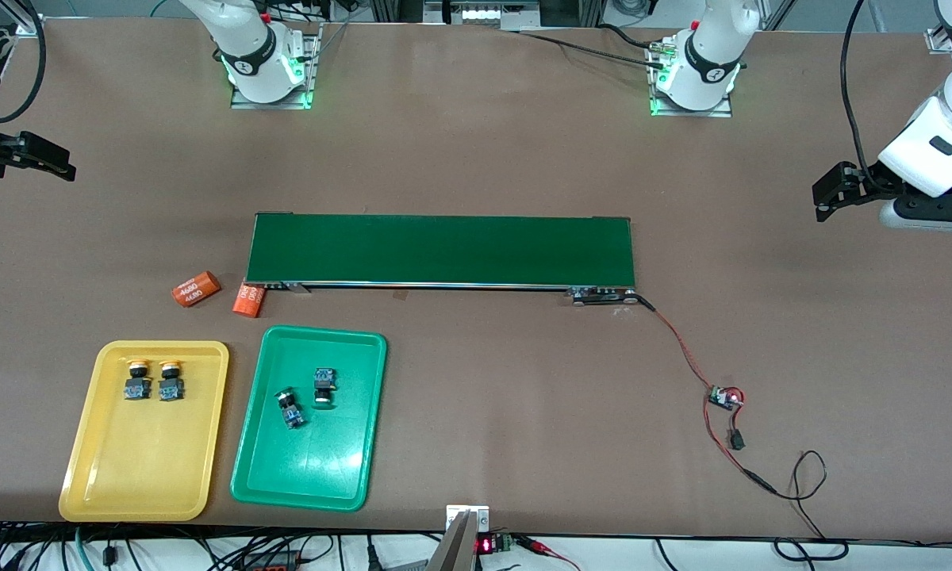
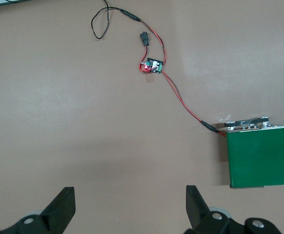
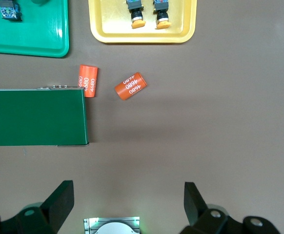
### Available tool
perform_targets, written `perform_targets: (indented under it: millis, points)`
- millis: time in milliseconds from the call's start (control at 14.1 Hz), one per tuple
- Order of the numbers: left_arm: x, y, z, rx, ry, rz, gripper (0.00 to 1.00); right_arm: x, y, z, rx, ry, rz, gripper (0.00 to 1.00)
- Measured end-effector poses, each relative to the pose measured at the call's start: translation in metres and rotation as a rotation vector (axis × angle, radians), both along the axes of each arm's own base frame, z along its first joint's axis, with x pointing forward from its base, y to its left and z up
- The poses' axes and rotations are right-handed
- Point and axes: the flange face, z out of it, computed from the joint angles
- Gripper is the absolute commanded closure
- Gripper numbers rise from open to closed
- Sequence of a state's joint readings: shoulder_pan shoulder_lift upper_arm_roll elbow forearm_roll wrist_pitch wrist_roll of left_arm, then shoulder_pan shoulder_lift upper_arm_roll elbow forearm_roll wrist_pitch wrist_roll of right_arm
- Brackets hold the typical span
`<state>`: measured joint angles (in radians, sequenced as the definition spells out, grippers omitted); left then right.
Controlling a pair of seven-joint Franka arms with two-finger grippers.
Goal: Sort buttons by color to trays
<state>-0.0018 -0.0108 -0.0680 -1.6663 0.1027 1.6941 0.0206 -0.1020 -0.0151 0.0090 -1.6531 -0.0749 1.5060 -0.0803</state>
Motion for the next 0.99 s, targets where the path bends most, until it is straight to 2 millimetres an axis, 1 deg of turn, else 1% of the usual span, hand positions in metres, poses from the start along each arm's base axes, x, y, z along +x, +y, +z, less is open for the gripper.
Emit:
perform_targets:
  millis: [142,426,709,993]
  points:
    - [0.000,0.000,0.000,0.000,0.000,0.000,0.00,0.001,0.002,-0.001,0.008,0.000,0.000,0.00]
    - [0.000,0.000,0.000,0.000,0.000,0.000,0.00,0.004,0.011,-0.007,0.092,0.003,-0.007,0.00]
    - [0.000,0.000,0.000,0.000,0.000,0.000,0.00,0.006,0.015,-0.009,0.097,0.007,-0.002,0.00]
    - [0.000,0.000,0.000,0.000,0.000,0.000,0.00,0.007,0.037,-0.009,0.097,0.008,0.039,0.00]
